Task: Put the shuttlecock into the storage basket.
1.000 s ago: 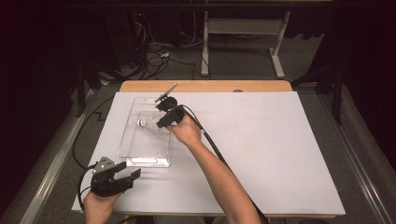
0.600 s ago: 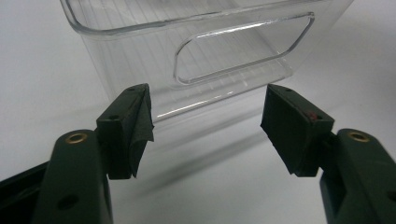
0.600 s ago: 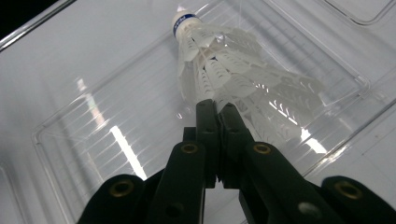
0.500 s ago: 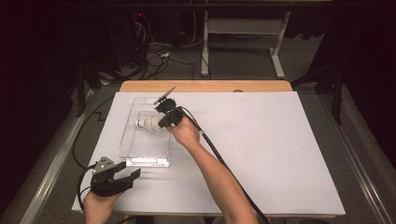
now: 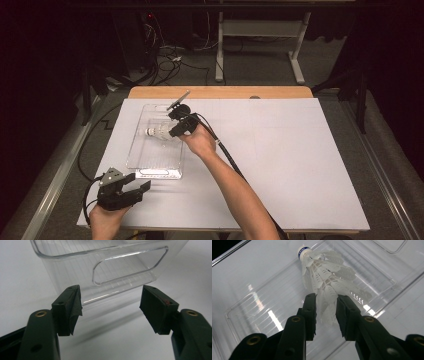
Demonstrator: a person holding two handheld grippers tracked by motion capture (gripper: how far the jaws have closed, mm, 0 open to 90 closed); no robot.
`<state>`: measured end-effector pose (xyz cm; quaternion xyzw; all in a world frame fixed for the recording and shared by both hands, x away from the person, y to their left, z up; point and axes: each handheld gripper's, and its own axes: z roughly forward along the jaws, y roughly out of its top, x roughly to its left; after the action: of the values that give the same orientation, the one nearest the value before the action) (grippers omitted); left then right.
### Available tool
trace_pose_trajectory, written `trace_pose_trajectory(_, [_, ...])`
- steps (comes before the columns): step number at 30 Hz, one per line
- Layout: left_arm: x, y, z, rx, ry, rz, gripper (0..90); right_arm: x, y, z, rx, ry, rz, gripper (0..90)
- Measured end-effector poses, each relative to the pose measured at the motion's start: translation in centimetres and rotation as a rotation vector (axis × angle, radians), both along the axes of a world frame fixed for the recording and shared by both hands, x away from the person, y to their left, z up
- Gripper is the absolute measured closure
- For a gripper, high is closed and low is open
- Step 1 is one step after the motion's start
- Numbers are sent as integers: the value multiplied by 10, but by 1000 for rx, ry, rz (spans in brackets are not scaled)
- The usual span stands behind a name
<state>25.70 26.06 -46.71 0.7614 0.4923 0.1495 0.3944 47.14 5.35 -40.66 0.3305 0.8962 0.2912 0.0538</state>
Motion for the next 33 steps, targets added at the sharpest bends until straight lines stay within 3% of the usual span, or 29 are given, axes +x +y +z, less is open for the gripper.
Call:
trace_pose_trajectory(5, [-3, 4, 1, -5, -3, 9, 343, -4, -16, 13, 43, -35, -10, 668])
trace_pose_trajectory(9, [-4, 3, 1, -2, -6, 12, 343, -8, -23, 18, 52, -46, -17, 669])
trace_pose_trajectory(12, [-2, 3, 0, -8, 7, 7, 343, -9, -30, 20, 68, -42, -19, 717])
trace_pose_trajectory(16, [-1, 3, 0, -5, 6, 18, 341, -6, -44, 20, 94, -56, -8, 710])
trace_pose_trajectory(22, [-2, 6, 0, 0, 14, 26, 341, -9, -63, 34, 127, -92, -20, 688])
trace_pose_trajectory(33, [-4, 6, 1, -1, 4, 28, 341, -15, -75, 33, 158, -91, -54, 673])
